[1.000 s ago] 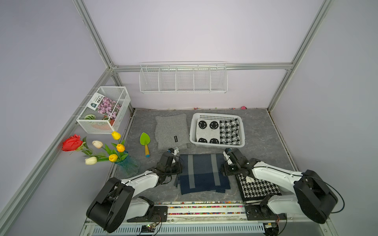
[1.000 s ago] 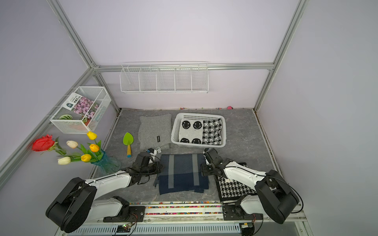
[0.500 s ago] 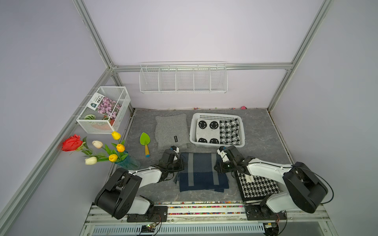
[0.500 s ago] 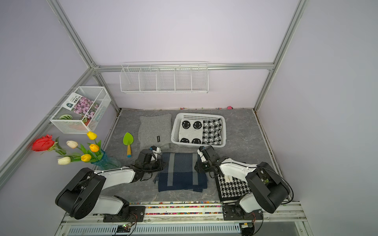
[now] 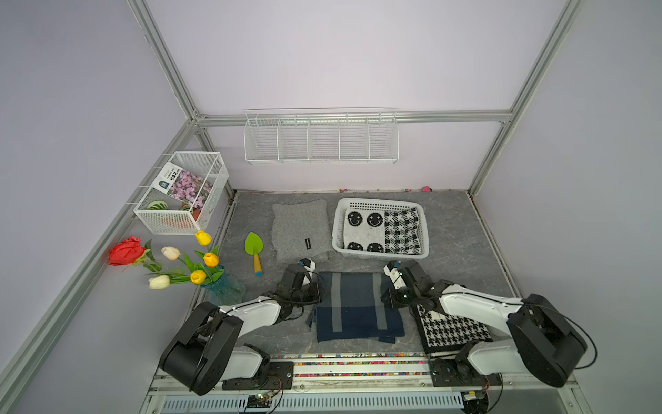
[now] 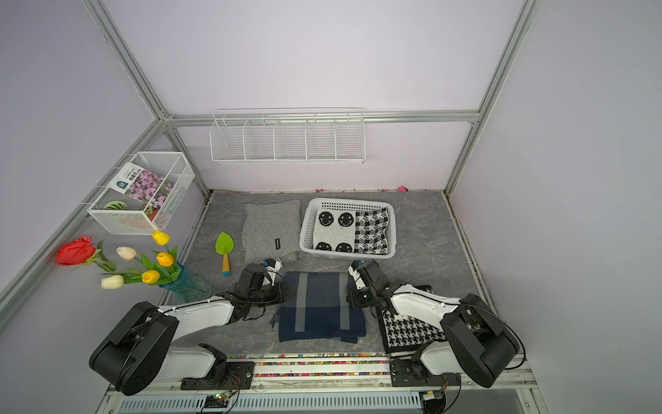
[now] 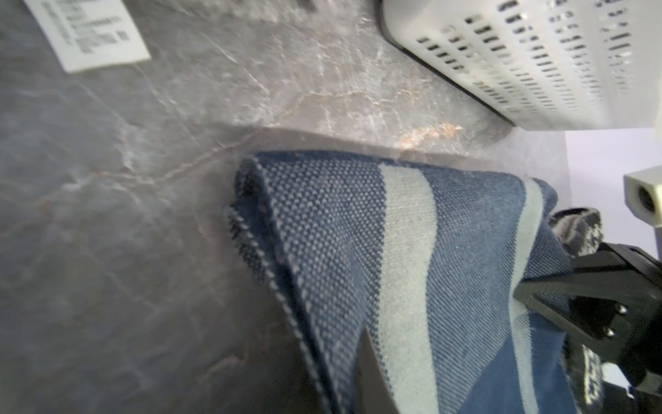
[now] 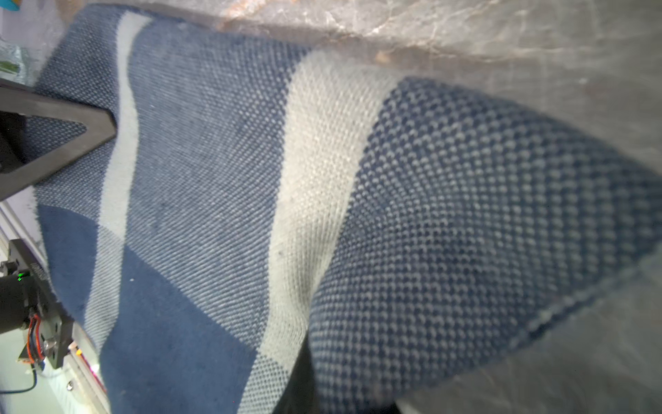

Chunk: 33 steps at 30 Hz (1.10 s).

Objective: Put the folded scarf in the basket
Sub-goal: Pick up the scarf at the center of the board.

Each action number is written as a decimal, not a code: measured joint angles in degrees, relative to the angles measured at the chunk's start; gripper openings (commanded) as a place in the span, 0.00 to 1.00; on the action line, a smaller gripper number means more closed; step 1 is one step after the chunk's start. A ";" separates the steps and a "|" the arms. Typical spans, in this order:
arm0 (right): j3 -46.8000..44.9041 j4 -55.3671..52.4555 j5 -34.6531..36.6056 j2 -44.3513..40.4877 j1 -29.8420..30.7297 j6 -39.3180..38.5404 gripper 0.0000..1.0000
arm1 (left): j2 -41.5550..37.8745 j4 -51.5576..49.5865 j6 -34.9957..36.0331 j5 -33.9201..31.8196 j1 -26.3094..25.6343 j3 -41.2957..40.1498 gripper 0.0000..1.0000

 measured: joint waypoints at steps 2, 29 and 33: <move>-0.57 -0.13 0.13 -2.19 0.11 -0.04 0.00 | -1.99 -0.33 0.00 0.00 -0.37 -0.37 0.00; 22.23 -23.71 14.14 -21.35 5.70 -9.38 0.00 | -13.73 -9.42 0.66 -3.02 -5.73 17.40 0.00; 29.70 -26.58 14.69 -18.12 -0.63 -11.93 0.00 | -6.58 -10.73 1.14 -3.98 -5.73 29.14 0.00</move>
